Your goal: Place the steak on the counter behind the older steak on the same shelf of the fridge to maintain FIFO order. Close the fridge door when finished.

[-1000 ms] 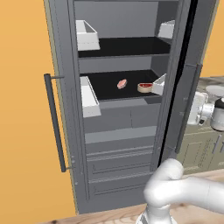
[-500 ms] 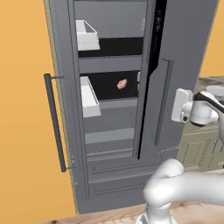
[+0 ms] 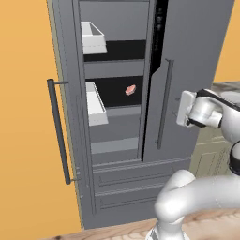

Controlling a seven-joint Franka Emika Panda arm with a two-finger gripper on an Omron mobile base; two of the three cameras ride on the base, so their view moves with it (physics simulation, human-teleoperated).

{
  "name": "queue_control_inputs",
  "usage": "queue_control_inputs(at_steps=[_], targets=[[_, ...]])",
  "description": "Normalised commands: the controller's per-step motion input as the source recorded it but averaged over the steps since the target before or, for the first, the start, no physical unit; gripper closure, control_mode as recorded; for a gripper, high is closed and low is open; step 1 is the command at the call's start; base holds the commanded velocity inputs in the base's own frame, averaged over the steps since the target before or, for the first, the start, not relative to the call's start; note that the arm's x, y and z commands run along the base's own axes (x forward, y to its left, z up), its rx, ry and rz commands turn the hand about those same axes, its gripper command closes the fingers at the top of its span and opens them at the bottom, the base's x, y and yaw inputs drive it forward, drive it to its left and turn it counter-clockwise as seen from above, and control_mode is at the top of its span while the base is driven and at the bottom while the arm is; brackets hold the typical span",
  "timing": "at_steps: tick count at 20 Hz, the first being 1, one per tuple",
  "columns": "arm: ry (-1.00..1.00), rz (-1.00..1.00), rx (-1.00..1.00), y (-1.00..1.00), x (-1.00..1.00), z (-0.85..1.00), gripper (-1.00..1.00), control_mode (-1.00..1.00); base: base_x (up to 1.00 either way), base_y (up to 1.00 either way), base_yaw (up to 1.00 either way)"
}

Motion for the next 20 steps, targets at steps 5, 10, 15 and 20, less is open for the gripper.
queue_control_inputs(at_steps=[5, 10, 15, 20], targets=[[0.07, -0.16, 0.0, 0.05, 0.37, 0.0, -1.0, -1.0, 0.0, 0.0, 0.0], [0.15, -0.09, 0.0, 0.0, 0.36, 0.0, -1.0, -1.0, 0.0, 0.0, 0.0], [0.05, -0.03, 0.0, -0.02, -0.09, -0.02, -1.0, -1.0, 0.0, 0.0, 0.0], [-0.03, 0.0, 0.01, -0.17, -0.79, 0.08, -1.0, -1.0, 0.0, 0.0, 0.0]])
